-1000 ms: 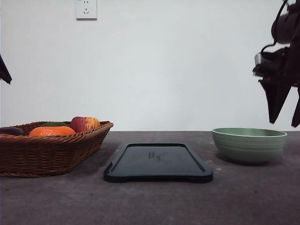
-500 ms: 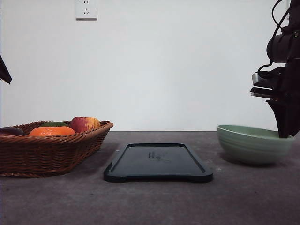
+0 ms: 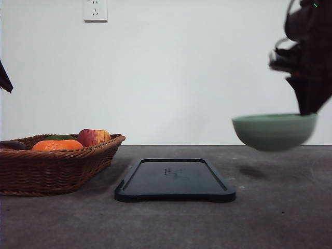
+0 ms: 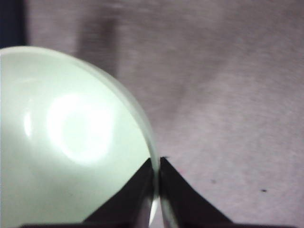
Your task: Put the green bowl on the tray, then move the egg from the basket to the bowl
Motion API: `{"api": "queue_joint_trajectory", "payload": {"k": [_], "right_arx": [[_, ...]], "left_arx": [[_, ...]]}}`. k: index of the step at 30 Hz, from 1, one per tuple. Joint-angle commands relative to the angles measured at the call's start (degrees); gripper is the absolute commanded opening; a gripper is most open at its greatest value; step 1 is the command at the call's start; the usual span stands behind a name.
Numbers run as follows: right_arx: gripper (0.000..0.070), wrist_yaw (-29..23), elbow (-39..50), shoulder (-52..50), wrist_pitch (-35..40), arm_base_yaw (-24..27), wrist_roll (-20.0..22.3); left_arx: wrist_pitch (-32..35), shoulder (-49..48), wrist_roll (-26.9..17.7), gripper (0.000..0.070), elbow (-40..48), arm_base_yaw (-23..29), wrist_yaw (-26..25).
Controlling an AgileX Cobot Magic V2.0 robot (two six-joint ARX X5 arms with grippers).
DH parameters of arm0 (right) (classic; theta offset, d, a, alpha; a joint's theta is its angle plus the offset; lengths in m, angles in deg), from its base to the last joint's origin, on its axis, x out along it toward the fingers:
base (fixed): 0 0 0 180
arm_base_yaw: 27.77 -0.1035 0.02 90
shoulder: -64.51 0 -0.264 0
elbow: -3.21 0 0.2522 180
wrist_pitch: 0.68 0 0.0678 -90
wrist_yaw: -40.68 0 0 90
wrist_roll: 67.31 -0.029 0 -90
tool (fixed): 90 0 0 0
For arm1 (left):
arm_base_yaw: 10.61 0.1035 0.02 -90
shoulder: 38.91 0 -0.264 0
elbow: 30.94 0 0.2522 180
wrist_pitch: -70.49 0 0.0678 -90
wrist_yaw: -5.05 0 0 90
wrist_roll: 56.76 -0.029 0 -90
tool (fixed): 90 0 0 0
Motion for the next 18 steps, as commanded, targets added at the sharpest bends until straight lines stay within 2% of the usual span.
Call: {"api": "queue_joint_trajectory", "payload": {"k": [1, 5, 10, 18], "right_arx": [[0.0, 1.62, -2.58, 1.07, -0.16, -2.22, 0.06], [0.0, 0.69, -3.68, 1.18, 3.99, -7.43, -2.63], [0.0, 0.87, -3.84, 3.39, 9.07, -13.06, -3.23], [0.0, 0.84, -3.84, 9.03, 13.84, -17.41, -4.14]], "left_arx": [[0.61, 0.42, 0.02, 0.035, -1.07, -0.04, -0.2], [0.63, 0.42, 0.02, 0.035, -1.07, -0.04, -0.2], [0.61, 0.42, 0.02, 0.035, -1.07, -0.04, -0.2], [0.6, 0.42, 0.02, 0.035, -1.07, -0.04, -0.2]]}}
